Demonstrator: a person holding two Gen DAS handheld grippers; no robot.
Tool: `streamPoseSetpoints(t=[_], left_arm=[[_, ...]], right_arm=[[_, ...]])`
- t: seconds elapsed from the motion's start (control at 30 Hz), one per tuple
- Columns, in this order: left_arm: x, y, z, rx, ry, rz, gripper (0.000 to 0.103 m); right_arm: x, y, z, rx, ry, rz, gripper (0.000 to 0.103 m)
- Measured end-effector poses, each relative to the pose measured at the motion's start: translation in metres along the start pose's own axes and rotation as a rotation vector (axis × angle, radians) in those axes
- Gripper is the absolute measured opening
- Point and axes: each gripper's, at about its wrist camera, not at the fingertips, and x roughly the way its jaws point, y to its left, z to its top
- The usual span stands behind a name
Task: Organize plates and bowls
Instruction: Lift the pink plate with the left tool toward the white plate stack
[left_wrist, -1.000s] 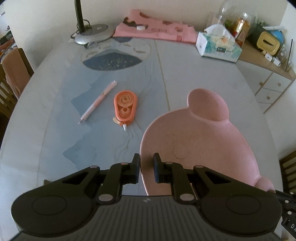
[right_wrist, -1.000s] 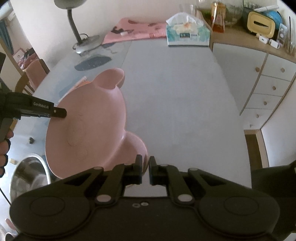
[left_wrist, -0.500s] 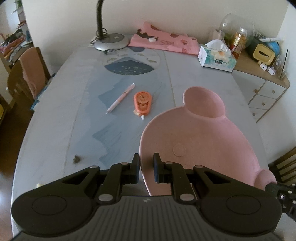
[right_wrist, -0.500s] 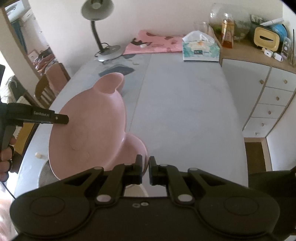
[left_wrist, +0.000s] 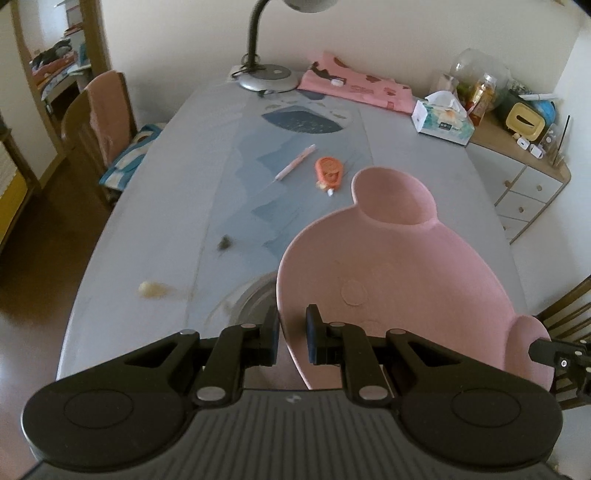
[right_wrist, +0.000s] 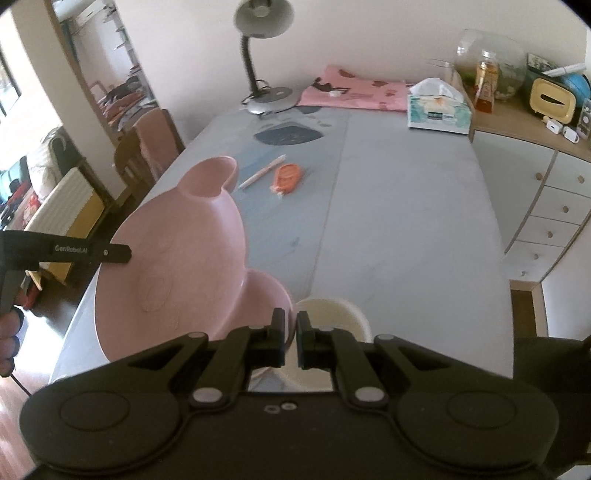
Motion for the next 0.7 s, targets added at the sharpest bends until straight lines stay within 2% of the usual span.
streamPoseSetpoints(t=[0.3, 0.7], left_arm=[[-0.055, 0.071, -0.068, -0.061, -0.007, 0.029, 0.014], [-0.108, 0.178, -0.162, -0.219, -0.017, 0.092, 0.013]], right_arm=[[-0.011, 0.077, -0.033, -0.071, 0.035, 0.041, 0.007], [0.0, 0.182, -0.068, -0.207, 0.085, 0.134, 0.006]])
